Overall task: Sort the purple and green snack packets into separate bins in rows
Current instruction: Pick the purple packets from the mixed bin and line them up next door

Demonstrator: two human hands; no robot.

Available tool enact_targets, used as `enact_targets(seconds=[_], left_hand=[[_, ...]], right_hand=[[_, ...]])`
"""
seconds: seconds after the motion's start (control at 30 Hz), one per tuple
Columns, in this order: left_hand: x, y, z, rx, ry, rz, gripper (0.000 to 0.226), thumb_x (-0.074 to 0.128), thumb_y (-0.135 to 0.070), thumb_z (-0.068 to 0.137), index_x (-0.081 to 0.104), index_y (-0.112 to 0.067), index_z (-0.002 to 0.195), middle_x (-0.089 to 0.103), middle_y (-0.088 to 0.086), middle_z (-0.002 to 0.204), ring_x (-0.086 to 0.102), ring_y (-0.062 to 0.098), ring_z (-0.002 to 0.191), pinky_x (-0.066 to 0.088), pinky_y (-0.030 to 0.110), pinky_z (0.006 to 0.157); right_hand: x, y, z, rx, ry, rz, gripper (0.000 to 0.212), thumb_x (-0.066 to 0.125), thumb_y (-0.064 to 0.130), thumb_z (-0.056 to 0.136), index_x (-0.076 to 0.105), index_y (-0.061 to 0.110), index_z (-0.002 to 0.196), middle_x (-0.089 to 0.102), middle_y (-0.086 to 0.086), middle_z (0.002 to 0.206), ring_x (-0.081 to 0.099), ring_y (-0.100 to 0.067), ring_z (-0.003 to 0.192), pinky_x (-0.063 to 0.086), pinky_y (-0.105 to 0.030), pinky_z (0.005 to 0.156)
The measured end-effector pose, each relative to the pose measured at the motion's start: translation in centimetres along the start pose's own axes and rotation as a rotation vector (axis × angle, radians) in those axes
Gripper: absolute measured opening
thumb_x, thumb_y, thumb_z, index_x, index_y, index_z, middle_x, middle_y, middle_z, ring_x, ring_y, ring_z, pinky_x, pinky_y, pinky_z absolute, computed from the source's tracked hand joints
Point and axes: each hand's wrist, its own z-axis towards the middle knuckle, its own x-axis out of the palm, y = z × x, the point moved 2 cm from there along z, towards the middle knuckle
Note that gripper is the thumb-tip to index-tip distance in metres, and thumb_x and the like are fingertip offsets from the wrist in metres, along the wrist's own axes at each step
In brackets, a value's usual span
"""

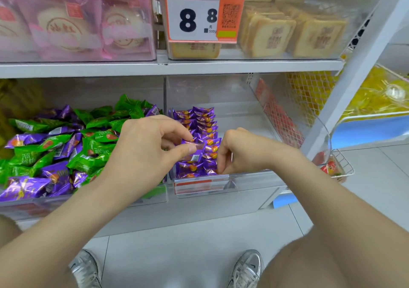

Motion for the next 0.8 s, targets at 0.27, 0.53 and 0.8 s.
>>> enact_targets(seconds=[0.27,0.53,0.8], left_hand=[[-0.1,-0.3,-0.2,0.015,0.002,0.026,0.009,0.087,-0.025,0.084,0.082,-0.027,0.091,0.074,-0.016,0.092,0.073,-0.001,0.079,0.061,0.02,0.073],[0.1,-1.3,0.3,-0.127,0.014,-0.172,0.014,0.084,-0.013,0.087,0.081,-0.026,0.089,0.079,-0.011,0.078,0.077,0.004,0.075,0.063,0.025,0.076],[0.0,-1.8,1.3,0.0,-0.115,-0.002,0.009,0.075,-0.019,0.092,0.078,-0.027,0.089,0.075,-0.014,0.083,0.072,0.003,0.081,0.054,0.018,0.08]], right_hand=[[-0.9,-1.0,-0.9,0.079,-0.001,0.067,0.006,0.084,0.019,0.085,0.082,0.024,0.087,0.077,0.011,0.073,0.069,0.003,0.066,0.053,-0.018,0.069],[-3.3,2.5,-4.3,-0.167,-0.451,0.67,0.049,0.094,0.022,0.077,0.072,0.022,0.121,0.076,-0.003,0.111,0.076,-0.023,0.095,0.063,-0.042,0.084],[-2.2,1.6,-2.9,-0.206,-0.576,0.256,0.02,0.076,0.02,0.095,0.073,0.017,0.114,0.075,0.012,0.096,0.07,-0.005,0.087,0.052,-0.02,0.079]])
